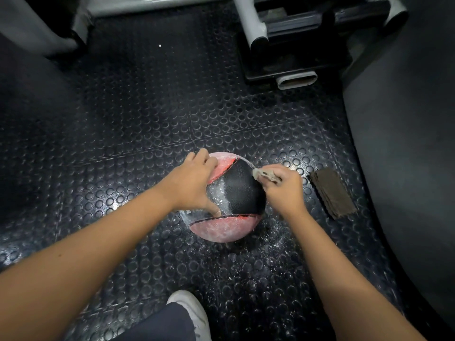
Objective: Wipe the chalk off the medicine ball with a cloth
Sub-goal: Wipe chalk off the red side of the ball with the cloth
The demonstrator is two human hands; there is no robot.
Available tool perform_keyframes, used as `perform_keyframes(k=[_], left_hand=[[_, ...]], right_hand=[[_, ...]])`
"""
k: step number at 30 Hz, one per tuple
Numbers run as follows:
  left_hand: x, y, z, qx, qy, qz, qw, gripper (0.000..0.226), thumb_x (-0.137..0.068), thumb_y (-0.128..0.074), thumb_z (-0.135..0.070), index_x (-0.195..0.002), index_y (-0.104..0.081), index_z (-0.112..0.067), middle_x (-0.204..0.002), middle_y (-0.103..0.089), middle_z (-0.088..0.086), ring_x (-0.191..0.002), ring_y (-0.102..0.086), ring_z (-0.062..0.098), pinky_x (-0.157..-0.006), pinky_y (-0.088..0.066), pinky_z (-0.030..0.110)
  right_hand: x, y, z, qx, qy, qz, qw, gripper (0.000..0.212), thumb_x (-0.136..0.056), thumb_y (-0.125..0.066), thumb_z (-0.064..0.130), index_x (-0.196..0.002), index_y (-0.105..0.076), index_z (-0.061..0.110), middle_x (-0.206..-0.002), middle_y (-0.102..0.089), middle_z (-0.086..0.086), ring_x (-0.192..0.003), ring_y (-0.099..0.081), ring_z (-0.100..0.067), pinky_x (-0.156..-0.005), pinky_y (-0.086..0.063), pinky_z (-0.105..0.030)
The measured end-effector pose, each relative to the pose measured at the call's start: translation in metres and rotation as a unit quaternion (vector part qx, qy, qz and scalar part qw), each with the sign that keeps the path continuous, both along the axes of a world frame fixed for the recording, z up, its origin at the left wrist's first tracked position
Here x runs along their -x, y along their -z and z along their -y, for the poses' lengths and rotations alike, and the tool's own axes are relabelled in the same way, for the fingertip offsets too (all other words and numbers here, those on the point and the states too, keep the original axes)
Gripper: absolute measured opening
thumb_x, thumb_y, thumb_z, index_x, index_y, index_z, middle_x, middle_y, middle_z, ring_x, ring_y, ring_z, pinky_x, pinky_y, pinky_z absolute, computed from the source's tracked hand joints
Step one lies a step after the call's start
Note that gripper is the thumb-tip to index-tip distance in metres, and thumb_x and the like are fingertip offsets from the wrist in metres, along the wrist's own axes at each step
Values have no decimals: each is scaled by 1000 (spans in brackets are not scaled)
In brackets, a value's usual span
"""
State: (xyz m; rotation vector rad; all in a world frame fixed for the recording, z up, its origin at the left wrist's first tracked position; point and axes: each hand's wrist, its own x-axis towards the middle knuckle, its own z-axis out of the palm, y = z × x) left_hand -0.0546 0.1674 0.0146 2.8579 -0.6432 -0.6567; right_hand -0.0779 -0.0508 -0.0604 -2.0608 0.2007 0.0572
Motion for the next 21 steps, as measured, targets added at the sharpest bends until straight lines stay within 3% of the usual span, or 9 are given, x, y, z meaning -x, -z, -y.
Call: perform_keyframes(k=[4,9,12,16,21], left_hand=[[4,2,6,-13,16,13,1000,105,-49,-79,-71,-128,-43,-11,-112,-33,-3,-105,-34,16,-88,-51,38],[-1,0,3,-12,1,7,1000,105,-48,-81,-69,-128,-42,-13,-109,-31,-4,-103,-32,14,-86,-50,34],[-1,1,3,-9,-1,3,1000,106,-50,-80,-70,-130,-41,-13,-108,-29,-5,-101,-31,13,-86,-49,32],[1,1,11,-13,10,13,1000,104,-51,-79,-70,-129,-43,-11,-112,-33,-2,-103,-33,15,-87,-50,36],[-2,-1,2,-11,-4,2,1000,105,-49,-81,-69,-129,-42,-12,-110,-32,-4,-103,-33,15,-85,-49,34]], right_hand=[[-16,14,7,28,40,-66,997,27,-84,-68,11,-67,-69,32,-80,-68,15,-78,-65,-18,-73,-56,-47],[-20,-5,-13,-8,0,6,1000,16,-81,-72,10,-75,-74,24,-84,-68,16,-85,-67,-15,-81,-55,-42],[5,0,2,-28,16,-30,999,14,-83,-71,8,-80,-75,22,-81,-69,13,-82,-67,-18,-79,-56,-45],[-2,10,10,-27,63,-78,995,11,-88,-67,14,-79,-72,16,-74,-69,-5,-69,-62,-28,-69,-55,-52],[-2,-9,-7,-46,14,-33,998,10,-87,-67,12,-81,-74,17,-84,-70,9,-79,-66,-17,-73,-56,-42]])
